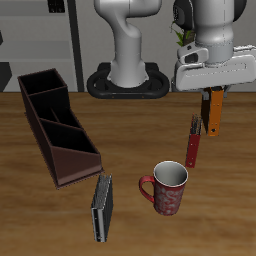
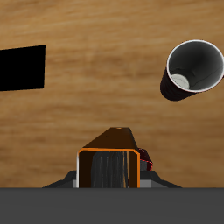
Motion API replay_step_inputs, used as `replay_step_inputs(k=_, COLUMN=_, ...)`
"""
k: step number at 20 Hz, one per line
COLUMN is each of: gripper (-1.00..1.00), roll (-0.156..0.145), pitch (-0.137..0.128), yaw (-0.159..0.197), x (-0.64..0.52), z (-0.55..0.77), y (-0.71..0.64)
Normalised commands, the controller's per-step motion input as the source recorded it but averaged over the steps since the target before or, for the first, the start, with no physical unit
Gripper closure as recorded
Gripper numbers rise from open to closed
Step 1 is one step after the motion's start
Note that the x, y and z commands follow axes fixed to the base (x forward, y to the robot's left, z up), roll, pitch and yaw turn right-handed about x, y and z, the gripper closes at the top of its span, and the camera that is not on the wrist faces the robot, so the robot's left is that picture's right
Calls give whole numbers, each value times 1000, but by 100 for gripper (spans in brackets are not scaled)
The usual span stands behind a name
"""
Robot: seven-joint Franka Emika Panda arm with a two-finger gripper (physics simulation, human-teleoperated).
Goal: Place the orange book into the right desk caddy's left compartment and place the red mug into the right desk caddy's right compartment
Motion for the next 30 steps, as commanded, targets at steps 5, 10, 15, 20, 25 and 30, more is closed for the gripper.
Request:
replay_step_inputs(k=5, gripper=100, roll=40, pitch=-15, yaw=-32, x=-358, z=594, y=-559)
replay_step_inputs(k=10, gripper=100, roll=-7, pitch=-39, yaw=46, x=-280, z=325, y=-563)
replay_step_inputs(k=15, gripper=100, roll=-20, pitch=-5, yaw=37, x=-167, z=136, y=-569)
replay_step_inputs(k=20, gripper=100, roll=-81, pitch=-50, yaw=47, x=-108, z=138, y=-772)
replay_step_inputs(k=25, gripper=100, roll=-99, pitch=-45, yaw=37, x=-77, z=83, y=-658)
replay_step_inputs(k=30, gripper=100, roll=-68, pitch=6, yaw=10, x=-1, z=-103, y=-489)
